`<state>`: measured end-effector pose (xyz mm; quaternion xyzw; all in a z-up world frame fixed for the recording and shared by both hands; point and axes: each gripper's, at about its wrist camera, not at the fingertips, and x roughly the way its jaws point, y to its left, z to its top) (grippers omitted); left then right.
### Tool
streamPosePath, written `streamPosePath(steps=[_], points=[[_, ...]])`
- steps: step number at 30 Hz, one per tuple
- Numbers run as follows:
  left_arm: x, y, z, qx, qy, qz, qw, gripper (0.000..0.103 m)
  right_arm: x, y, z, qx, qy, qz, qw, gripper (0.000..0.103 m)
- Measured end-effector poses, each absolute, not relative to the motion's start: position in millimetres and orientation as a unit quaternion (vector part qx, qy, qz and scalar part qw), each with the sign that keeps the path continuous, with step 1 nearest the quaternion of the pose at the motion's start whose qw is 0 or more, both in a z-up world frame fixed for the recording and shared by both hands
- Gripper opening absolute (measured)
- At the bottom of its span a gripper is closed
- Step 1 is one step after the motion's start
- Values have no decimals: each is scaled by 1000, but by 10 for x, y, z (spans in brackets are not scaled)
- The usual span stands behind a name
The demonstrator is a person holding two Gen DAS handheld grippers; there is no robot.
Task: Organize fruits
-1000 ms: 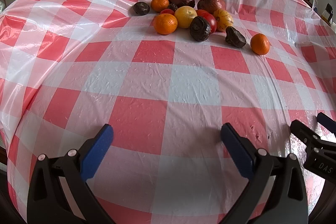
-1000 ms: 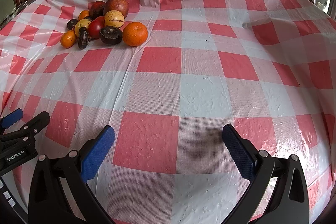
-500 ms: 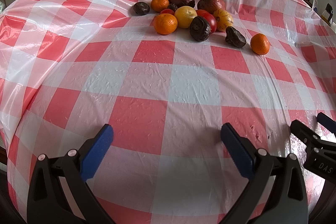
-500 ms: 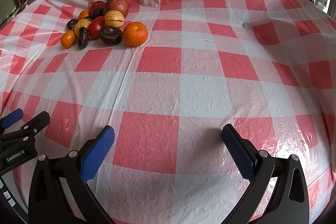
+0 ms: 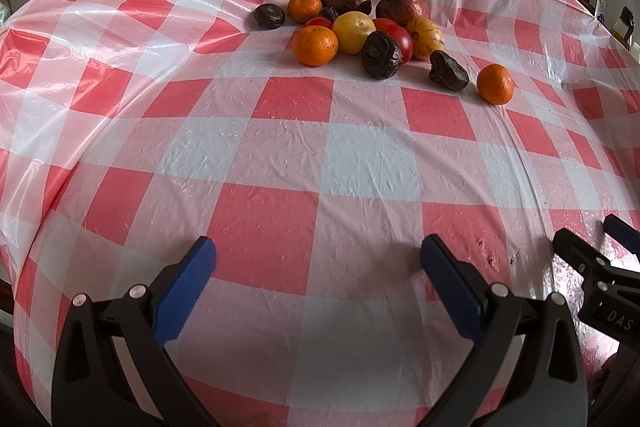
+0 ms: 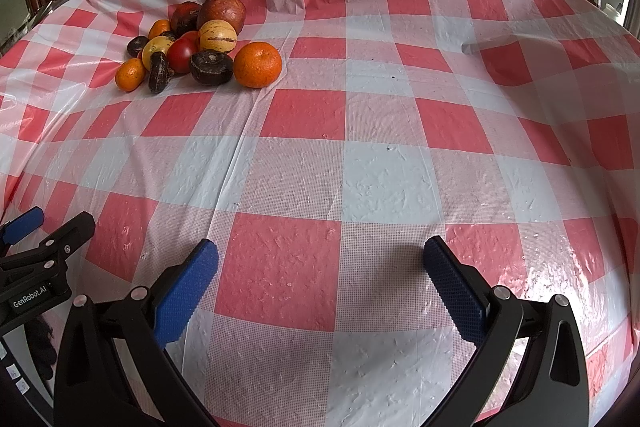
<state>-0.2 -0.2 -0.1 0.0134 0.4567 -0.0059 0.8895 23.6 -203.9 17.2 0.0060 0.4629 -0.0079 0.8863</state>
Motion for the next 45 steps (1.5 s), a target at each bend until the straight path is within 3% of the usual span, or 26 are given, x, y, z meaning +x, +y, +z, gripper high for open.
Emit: streamPosePath(steps=[34, 45], points=[[-2, -2, -1, 13, 457, -6, 890, 102, 231, -2011, 151, 5, 467, -3, 884, 99], [-1, -2, -1, 13, 457, -6, 890, 102, 848, -1773, 171, -17, 455, 63, 888, 99]])
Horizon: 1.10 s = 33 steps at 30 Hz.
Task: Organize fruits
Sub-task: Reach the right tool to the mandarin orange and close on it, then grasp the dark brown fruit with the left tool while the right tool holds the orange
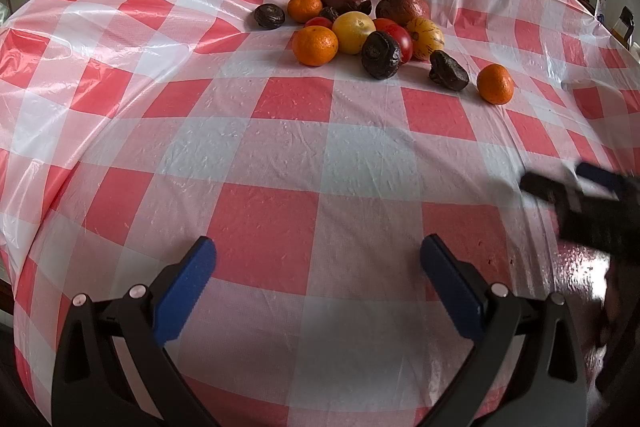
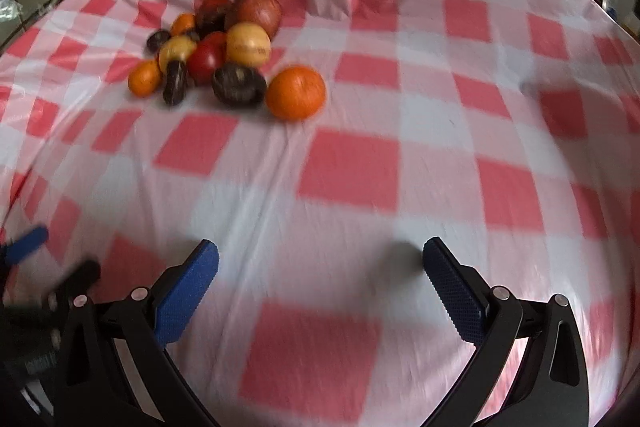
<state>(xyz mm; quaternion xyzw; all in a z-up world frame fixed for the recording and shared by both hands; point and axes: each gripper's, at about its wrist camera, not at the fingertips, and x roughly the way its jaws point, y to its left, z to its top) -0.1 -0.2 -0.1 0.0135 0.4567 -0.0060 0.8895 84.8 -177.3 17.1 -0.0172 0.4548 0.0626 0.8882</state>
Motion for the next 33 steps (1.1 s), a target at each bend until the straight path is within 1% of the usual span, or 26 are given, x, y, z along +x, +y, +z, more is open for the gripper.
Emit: streamPosePath(steps=[4, 8, 10, 11, 12, 13, 15, 16, 17, 25, 26, 28, 30, 33], points=[[1, -2, 0, 15, 459, -9, 888, 102, 1192, -1692, 199, -17, 442, 79, 894, 97], [46, -5, -36, 19, 463, -14, 886, 102, 1457, -1623, 166, -30, 446, 87, 890, 78], [48, 7, 3, 21, 466, -19, 884, 102, 1507, -1595, 149, -35, 448, 92, 888, 74], [60, 8, 6, 23, 467, -22, 883, 102, 1529, -1576, 147, -39, 447, 100, 888, 69], [73, 7, 9, 24, 468, -24, 883, 102, 1534, -1567, 145, -42, 445, 102, 888, 68], [52, 7, 7, 24, 469, -25, 883, 102, 1538, -1562, 141, -44, 445, 102, 889, 63], [57, 10, 6, 24, 469, -27, 882, 102, 1520, -1566, 145, -42, 440, 100, 891, 52], [63, 8, 6, 25, 470, -28, 882, 102, 1514, -1579, 148, -38, 438, 100, 893, 43], [81, 1, 7, 26, 471, -31, 881, 102, 1509, -1603, 157, -29, 436, 103, 894, 39], [525, -157, 64, 3, 460, -45, 887, 101, 1394, -2010, 197, 82, 410, 98, 903, 39], [599, -192, 78, 2, 455, -41, 889, 99, 1384, -2044, 200, 91, 407, 98, 903, 39], [780, -245, 85, -4, 450, -31, 892, 90, 1360, -2099, 210, 107, 402, 95, 904, 39], [958, -261, 71, -19, 453, -20, 891, 85, 1344, -2104, 216, 107, 401, 91, 905, 39], [1171, -268, 80, -41, 450, -12, 892, 84, 1333, -2102, 212, 105, 400, 85, 907, 39]])
